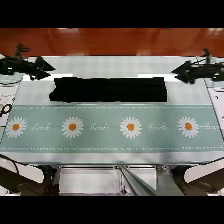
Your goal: Fold the shirts.
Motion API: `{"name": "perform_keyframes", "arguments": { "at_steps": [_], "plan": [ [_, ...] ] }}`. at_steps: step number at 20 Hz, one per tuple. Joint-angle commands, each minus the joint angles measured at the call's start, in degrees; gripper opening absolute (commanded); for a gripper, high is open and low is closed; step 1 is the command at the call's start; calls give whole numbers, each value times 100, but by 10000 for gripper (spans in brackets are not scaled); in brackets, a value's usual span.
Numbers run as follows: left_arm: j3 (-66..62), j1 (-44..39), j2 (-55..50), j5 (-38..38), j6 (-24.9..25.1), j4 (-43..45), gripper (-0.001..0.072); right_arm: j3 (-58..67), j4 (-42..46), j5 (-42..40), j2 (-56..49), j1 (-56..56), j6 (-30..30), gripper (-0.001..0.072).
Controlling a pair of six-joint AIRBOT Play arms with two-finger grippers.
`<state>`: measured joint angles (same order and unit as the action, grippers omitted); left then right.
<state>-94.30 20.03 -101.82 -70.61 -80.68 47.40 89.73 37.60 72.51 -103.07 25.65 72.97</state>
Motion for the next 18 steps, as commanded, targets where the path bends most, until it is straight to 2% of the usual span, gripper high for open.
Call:
{"name": "perform_keyframes", "arguments": {
  "at_steps": [1,3,5,8,13,18],
  "plan": [
    [503,302,1189,142,46,940,502,13,737,319,522,658,76,417],
    [1646,293,2155,752,179,977,502,-468,933,192,557,737,87,417],
    [2791,144,2959,1176,369,914,502,-960,717,31,415,684,31,417],
    [3982,-125,3716,1436,437,911,502,-1058,483,223,-46,474,7,417],
    [4260,-352,3825,1471,435,752,502,-1040,166,144,-610,17,-22,417],
    [4260,-407,3821,1475,437,636,502,-1003,-358,-94,-765,-411,-313,417]
  ]
}}
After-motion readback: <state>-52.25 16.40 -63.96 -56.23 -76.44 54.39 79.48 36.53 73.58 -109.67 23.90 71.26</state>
